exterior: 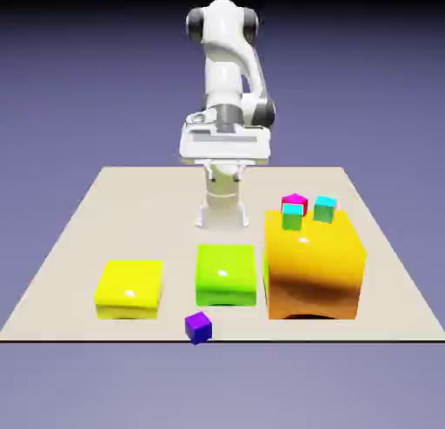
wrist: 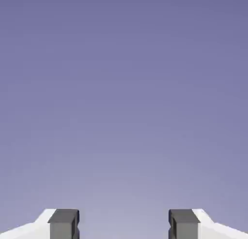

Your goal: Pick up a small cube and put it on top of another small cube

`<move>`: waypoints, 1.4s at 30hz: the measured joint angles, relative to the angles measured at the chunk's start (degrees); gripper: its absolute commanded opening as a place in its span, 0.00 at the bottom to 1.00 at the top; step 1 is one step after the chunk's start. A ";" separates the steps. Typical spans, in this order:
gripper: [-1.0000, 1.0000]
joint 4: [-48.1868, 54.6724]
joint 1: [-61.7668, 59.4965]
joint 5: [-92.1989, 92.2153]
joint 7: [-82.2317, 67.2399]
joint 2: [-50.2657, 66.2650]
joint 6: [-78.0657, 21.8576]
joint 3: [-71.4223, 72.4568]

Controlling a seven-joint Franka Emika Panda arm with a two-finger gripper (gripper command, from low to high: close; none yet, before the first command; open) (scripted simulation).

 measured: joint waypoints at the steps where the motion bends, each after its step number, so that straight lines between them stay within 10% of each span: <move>1: 0.50 1.57 -0.55 0.61 1.22 2.08 -1.61 0.13; 28: 0.50 43.91 -15.45 16.95 34.03 58.14 -45.08 3.61; 33: 0.50 43.75 -15.07 18.75 33.51 65.67 -38.63 4.67; 34: 0.00 43.67 -15.01 18.86 33.41 66.13 -38.07 4.74; 42: 0.00 45.67 -10.21 16.00 31.84 56.37 -49.67 2.50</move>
